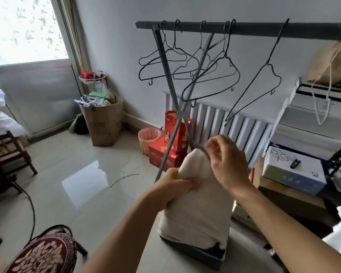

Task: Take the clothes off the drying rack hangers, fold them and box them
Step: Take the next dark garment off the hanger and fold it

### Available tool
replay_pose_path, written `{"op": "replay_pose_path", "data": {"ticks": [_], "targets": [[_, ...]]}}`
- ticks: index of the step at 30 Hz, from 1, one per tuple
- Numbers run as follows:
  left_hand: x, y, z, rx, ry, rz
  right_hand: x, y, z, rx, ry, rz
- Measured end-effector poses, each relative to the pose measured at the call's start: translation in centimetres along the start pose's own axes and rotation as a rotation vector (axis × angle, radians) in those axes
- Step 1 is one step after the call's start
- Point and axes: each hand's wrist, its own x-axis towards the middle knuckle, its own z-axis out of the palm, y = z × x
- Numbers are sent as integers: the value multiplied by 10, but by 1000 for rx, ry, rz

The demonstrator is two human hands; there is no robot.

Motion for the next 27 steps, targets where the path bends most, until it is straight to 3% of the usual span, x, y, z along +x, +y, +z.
{"op": "replay_pose_path", "data": {"ticks": [2, 3, 4, 5, 7, 10, 15, 19, 22, 25, 27], "targets": [[5, -7, -9, -151, 8, 16, -11, -5, 16, -19, -165, -284], [7, -8, -13, -190, 9, 10, -13, -1, 25, -66, -299, -351], [10, -11, -18, -226, 2, -5, -11, 6, 33, -126, -409, -298], [10, -14, -23, -271, 1, -37, -5, 19, 41, -159, -438, -168], [12, -21, -38, -409, 19, -121, 5, 43, 50, -51, -449, 280], [18, -34, -62, -634, -26, -193, 6, 55, 61, 638, -589, 777], [34, -52, -75, -839, -150, -235, -35, 25, 72, 1135, -526, 1054], [51, -57, -79, -571, 48, -185, -30, 46, 105, 1465, -519, 1084], [67, -61, -77, -371, 204, -61, -15, 55, 99, 1363, -638, 1018], [88, -63, -62, -203, 446, 31, 0, 69, 106, 1228, -621, 982], [93, -69, -48, 167, 603, 299, 10, 80, 116, 1252, -521, 1044]]}}
